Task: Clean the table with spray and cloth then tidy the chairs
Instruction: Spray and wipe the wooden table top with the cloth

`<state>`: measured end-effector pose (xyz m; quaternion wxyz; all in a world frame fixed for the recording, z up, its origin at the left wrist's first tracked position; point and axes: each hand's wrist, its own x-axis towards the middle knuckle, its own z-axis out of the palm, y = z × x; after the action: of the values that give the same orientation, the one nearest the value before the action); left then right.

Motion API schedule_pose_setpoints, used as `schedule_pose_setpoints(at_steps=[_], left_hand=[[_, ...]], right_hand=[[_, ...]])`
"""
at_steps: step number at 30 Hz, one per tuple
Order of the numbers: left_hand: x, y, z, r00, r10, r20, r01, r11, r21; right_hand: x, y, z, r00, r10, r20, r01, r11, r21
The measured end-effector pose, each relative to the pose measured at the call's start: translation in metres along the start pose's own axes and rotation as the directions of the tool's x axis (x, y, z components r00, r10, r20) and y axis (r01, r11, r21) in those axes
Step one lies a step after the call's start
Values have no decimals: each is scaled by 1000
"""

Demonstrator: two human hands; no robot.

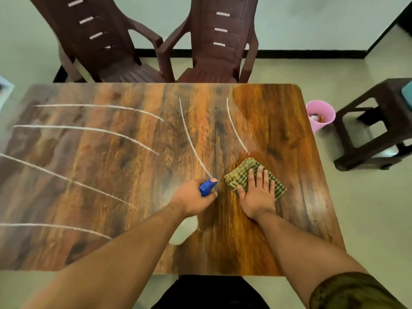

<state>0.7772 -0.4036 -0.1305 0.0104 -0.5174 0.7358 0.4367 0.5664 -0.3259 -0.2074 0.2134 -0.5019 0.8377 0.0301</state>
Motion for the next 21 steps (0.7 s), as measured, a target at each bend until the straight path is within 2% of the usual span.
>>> schedule_pose_setpoints(at_steps=[3, 13, 16, 19, 21], left_hand=[[15, 6, 0, 999, -15, 28, 14, 999, 29], [104, 42, -21, 998, -30, 57, 20, 985, 173], [121, 48, -30, 997, -51, 49, 43, 987, 157], [136, 45, -43, 999, -45, 23, 41, 990, 138], [144, 44, -52, 1000, -21, -5, 22, 990, 138]], right_hand=[[20, -9, -1, 995, 80, -58, -79, 997, 22], [121, 11, -34, 988, 71, -135, -68, 997, 27], [148, 12, -42, 989, 81, -126, -78, 997, 29], [165, -6, -48, 980, 162, -118, -156, 986, 53], [161, -28, -47, 988, 109, -110, -108, 994, 12]])
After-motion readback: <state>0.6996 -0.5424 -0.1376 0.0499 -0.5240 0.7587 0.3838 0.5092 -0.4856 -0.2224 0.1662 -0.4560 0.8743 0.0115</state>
